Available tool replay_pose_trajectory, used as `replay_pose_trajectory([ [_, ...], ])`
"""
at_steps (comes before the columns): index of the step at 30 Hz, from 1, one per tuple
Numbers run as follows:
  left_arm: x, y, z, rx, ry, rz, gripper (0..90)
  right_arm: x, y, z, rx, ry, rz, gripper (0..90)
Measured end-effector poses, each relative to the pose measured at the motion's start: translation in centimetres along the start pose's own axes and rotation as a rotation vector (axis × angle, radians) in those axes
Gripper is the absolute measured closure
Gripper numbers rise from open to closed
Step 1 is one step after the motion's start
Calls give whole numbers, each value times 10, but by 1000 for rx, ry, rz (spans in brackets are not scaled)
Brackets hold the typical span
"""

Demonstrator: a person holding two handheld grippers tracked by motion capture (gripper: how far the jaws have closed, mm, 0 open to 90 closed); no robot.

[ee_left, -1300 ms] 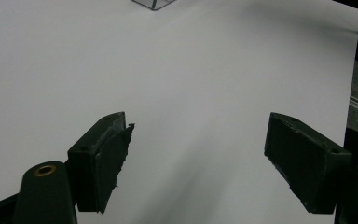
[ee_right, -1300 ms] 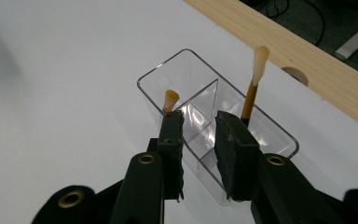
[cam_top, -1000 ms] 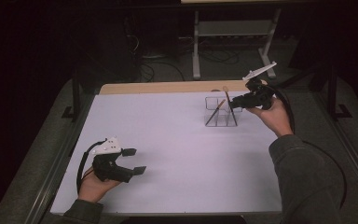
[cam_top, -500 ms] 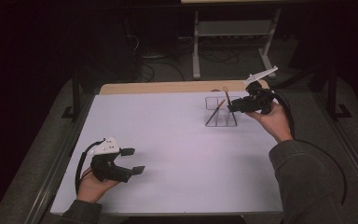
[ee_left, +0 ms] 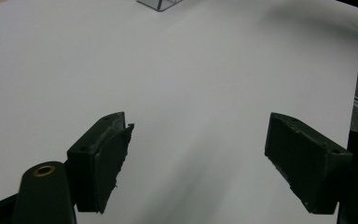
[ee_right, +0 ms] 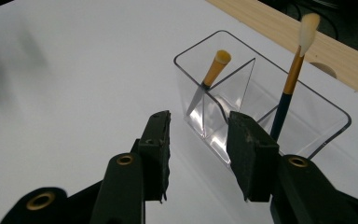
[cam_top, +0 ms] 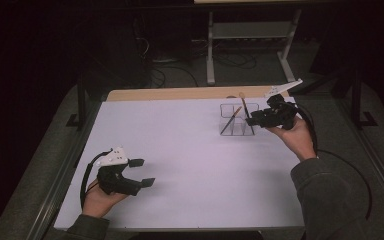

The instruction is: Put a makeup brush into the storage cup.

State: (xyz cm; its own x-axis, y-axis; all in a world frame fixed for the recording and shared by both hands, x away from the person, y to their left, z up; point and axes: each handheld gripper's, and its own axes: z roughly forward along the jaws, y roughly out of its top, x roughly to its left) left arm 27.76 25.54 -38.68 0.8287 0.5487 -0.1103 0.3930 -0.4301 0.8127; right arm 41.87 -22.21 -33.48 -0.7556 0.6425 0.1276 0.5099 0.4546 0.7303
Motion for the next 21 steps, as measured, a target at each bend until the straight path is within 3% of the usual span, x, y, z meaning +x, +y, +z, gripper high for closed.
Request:
replay_pose_trajectory([
  [21, 3, -2, -1, -1, 8, -18, 203, 14, -21, -4, -20, 7, -12, 535],
])
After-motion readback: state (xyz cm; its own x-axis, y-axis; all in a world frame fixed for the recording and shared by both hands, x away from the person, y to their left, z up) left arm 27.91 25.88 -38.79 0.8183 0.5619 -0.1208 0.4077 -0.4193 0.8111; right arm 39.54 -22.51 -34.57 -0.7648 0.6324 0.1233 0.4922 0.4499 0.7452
